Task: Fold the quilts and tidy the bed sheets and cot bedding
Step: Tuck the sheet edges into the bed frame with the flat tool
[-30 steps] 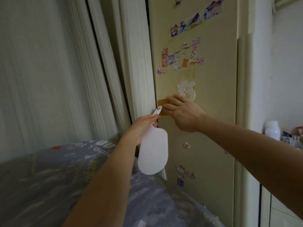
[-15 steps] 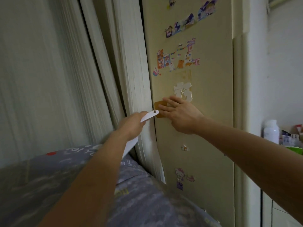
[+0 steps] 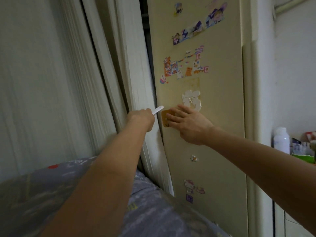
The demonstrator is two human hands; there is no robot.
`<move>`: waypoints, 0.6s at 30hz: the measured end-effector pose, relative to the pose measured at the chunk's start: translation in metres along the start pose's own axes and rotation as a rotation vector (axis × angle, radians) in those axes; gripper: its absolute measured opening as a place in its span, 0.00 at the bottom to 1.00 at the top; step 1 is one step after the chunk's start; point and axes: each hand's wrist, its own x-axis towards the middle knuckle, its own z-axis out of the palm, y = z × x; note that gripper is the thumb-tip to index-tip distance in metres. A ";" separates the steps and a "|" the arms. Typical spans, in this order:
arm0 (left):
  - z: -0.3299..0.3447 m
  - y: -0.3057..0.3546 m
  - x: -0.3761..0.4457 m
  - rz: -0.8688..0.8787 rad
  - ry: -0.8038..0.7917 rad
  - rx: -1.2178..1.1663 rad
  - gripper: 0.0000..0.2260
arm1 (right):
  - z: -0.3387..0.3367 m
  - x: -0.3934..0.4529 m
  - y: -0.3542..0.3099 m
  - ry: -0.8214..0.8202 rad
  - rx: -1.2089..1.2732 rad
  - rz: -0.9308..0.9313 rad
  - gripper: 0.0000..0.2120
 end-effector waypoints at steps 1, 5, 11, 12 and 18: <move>0.005 0.003 0.001 -0.077 0.031 -0.213 0.14 | -0.002 0.000 0.000 -0.005 0.042 0.007 0.26; 0.004 0.000 -0.010 -0.523 0.329 -1.418 0.19 | -0.025 -0.004 -0.011 0.375 0.523 0.213 0.17; -0.023 -0.059 -0.084 0.162 0.512 -0.005 0.13 | -0.089 0.005 -0.046 0.753 0.515 0.031 0.32; -0.032 -0.069 -0.102 0.190 0.477 0.141 0.13 | -0.101 0.009 -0.055 0.730 0.493 -0.012 0.31; -0.098 -0.132 -0.240 -0.024 0.350 0.538 0.11 | -0.186 0.009 -0.140 0.545 0.790 -0.235 0.13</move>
